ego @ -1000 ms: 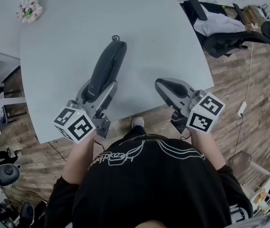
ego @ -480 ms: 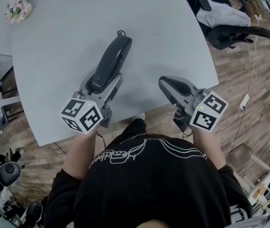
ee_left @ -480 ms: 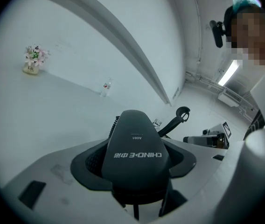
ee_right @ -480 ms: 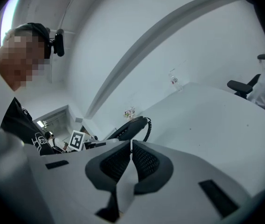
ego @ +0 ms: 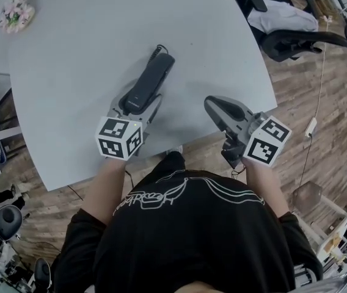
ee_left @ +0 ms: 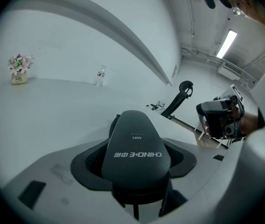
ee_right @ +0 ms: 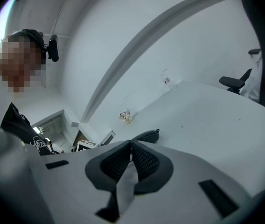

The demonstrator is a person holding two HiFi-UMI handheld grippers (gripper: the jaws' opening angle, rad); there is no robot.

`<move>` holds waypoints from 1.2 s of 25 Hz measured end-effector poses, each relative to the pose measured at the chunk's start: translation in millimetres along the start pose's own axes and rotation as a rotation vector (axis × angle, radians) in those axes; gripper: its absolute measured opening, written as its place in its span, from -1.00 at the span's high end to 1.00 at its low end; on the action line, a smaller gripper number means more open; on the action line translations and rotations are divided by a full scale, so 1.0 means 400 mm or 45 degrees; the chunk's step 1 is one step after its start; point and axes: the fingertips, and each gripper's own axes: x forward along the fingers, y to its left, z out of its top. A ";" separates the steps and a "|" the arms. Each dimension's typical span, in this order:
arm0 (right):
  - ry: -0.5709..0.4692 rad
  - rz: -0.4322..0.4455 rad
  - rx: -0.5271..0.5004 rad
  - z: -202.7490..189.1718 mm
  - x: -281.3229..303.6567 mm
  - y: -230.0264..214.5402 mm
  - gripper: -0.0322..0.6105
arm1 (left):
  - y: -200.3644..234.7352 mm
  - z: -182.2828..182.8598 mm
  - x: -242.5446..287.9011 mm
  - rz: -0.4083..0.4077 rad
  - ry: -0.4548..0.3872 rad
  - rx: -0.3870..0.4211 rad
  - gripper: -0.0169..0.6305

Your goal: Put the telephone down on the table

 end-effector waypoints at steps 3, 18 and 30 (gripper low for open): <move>0.000 -0.014 0.023 -0.009 -0.005 -0.016 0.77 | 0.003 -0.032 0.018 0.017 0.040 0.015 0.07; 0.017 -0.001 0.048 -0.010 0.002 -0.040 0.77 | -0.018 -0.097 0.053 0.197 0.211 0.404 0.07; 0.007 0.002 0.075 -0.047 -0.056 -0.031 0.77 | -0.006 -0.119 0.062 0.301 0.269 0.505 0.04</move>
